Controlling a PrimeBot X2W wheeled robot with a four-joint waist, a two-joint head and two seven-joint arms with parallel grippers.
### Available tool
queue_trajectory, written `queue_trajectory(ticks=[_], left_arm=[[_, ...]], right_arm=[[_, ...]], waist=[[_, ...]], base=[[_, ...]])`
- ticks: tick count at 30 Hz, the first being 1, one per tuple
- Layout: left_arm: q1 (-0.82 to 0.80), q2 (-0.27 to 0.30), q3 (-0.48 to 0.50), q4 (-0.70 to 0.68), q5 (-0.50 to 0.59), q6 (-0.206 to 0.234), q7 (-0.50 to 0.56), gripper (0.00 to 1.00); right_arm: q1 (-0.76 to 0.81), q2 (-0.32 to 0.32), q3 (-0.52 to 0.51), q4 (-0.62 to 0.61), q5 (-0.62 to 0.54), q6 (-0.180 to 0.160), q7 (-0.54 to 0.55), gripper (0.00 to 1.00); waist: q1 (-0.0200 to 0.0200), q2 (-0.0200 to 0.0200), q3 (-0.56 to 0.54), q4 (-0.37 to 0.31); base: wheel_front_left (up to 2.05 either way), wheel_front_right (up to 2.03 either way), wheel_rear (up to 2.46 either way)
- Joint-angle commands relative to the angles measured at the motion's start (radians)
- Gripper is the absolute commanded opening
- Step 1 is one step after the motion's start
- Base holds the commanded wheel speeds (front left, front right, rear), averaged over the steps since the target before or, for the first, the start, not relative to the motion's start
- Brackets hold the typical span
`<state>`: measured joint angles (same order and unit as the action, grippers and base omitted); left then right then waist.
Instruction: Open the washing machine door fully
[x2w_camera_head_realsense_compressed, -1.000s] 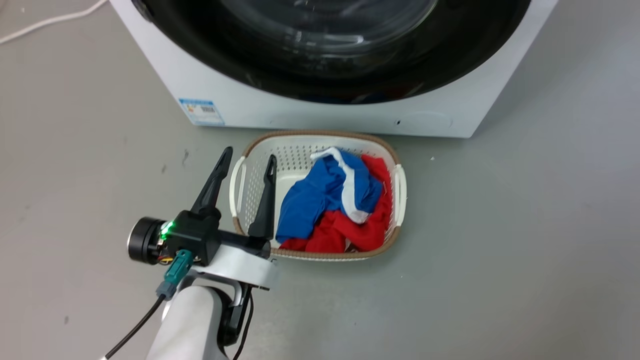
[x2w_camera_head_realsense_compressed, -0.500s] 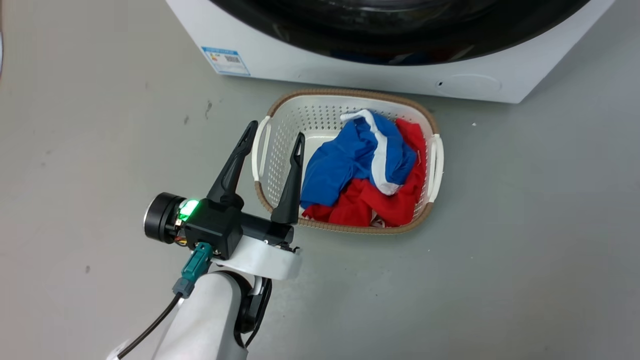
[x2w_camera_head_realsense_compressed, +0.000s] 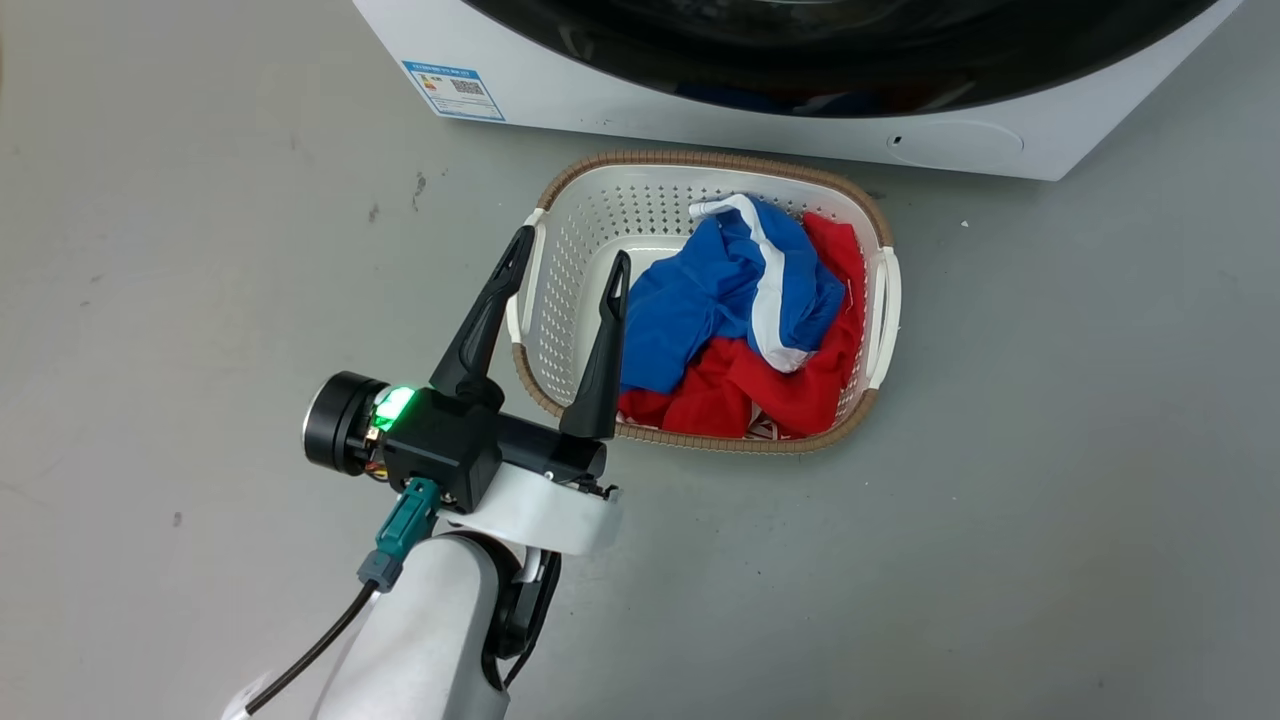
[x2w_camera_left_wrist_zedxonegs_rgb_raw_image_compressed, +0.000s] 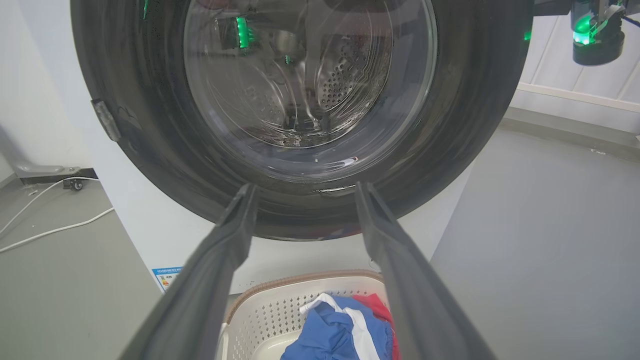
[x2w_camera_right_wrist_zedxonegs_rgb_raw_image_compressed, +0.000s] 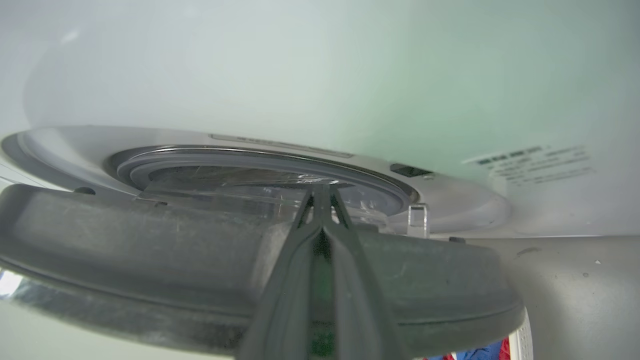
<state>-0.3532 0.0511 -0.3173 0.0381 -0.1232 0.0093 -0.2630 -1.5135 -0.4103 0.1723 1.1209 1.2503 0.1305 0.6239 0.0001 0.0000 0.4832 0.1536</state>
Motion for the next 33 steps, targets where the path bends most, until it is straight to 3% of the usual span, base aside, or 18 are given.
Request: queue_trajectory(ticks=[1, 14, 33], left_arm=[[-0.017, -0.001, -0.002, -0.002, -0.003, 0.005, -0.003, 1.00], [0.020, -0.001, -0.009, 0.033, -0.020, -0.004, -0.003, 1.00], [0.143, 0.000, 0.042, 0.079, -0.027, -0.026, -0.003, 1.00]], right_arm=[[0.026, 0.023, 0.008, -0.007, 0.000, 0.000, 0.021, 0.00], [0.221, 0.041, -0.009, -0.091, 0.030, 0.000, 0.091, 0.00], [0.591, 0.172, -0.012, -0.338, 0.105, 0.001, 0.248, 0.00]], waist=[[-0.0001, 0.0000, -0.002, -0.002], [-0.0001, 0.0000, -0.113, -0.021], [-0.0001, 0.0000, -0.289, -0.067]], base=[[0.00, 0.00, 0.00], [0.00, 0.00, 0.00], [0.00, 0.00, 0.00]])
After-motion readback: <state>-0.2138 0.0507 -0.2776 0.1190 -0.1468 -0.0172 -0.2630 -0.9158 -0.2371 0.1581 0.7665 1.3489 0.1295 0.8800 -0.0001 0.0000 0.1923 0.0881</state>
